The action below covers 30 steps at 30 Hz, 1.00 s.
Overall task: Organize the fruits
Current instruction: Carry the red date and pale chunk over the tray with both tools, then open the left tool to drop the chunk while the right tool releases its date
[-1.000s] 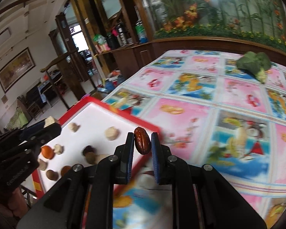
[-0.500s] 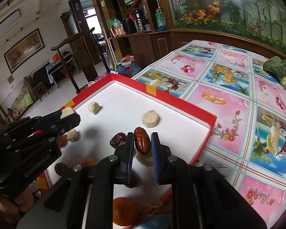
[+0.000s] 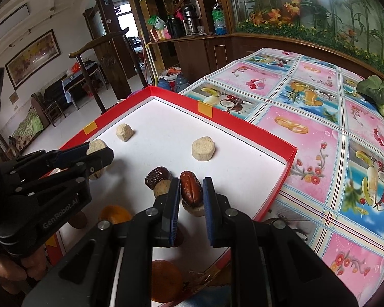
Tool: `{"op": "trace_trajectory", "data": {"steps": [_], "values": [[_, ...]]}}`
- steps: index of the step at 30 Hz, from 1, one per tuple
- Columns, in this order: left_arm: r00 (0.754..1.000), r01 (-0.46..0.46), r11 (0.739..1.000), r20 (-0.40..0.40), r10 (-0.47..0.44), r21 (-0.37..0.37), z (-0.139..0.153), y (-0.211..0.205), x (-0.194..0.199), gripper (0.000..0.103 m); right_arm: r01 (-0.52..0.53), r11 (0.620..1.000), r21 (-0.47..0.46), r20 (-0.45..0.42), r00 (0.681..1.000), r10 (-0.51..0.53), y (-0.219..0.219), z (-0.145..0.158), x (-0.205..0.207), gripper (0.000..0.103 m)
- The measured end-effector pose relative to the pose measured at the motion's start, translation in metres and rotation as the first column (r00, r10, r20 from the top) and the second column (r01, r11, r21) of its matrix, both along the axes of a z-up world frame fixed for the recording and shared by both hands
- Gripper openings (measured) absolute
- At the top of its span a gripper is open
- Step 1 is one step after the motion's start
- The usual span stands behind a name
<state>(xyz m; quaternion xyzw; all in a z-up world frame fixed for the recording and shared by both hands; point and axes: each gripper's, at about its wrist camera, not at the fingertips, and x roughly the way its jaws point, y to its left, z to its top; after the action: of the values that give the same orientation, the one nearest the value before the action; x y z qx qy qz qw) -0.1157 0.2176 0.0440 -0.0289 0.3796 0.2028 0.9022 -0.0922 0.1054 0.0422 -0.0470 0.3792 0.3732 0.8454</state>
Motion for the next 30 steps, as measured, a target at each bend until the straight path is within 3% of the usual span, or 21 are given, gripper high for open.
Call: {"op": "trace_trajectory", "data": {"steps": [30], "values": [[0.999,-0.014,1.000,-0.043,0.014,0.005,-0.0070,0.0012,0.0021,0.027,-0.005,1.000,-0.017,0.019,1.000,0.005,0.0018,0.0001,-0.0026,0.021]]}}
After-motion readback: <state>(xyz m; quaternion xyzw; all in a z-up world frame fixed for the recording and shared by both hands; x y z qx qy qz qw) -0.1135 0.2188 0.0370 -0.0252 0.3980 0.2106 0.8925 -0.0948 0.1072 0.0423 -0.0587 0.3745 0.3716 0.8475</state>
